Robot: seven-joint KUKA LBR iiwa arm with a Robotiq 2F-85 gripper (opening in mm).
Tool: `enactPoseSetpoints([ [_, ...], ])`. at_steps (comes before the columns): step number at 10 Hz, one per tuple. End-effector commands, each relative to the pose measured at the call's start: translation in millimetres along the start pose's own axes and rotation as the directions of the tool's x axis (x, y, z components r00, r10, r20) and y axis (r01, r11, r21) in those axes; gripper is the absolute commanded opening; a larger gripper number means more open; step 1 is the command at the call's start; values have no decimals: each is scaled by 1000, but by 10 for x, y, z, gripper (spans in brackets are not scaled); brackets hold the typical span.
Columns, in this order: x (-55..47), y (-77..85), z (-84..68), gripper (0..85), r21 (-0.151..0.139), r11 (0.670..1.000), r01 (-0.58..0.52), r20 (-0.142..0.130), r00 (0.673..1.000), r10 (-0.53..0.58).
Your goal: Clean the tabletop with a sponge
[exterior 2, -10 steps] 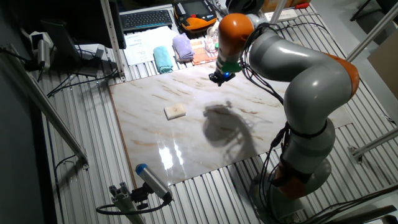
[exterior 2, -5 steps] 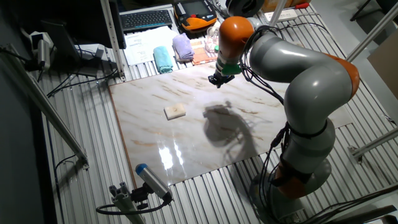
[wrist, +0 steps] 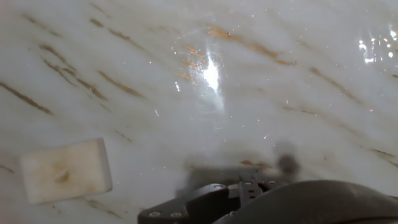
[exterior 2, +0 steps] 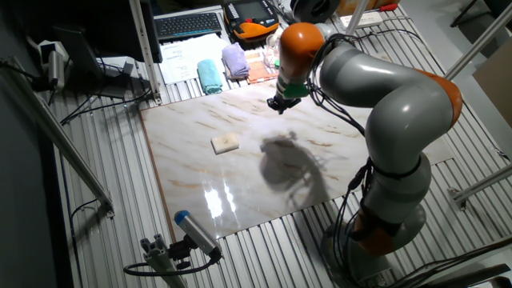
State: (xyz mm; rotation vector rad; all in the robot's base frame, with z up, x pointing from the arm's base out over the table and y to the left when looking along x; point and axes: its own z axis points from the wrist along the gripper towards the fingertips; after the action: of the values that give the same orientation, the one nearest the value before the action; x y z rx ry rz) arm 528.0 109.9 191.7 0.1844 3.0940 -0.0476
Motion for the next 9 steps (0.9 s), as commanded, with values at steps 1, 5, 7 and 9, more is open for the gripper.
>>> enactPoseSetpoints([
  [1,30,26,-9,0,5,1000,12,-1,1000,-12],
  [5,126,83,31,0,3,1000,13,6,1000,-13],
  [7,89,57,36,0,-43,999,28,1,1000,-28],
  [9,89,57,36,0,-10,1000,30,-1,1000,-30],
])
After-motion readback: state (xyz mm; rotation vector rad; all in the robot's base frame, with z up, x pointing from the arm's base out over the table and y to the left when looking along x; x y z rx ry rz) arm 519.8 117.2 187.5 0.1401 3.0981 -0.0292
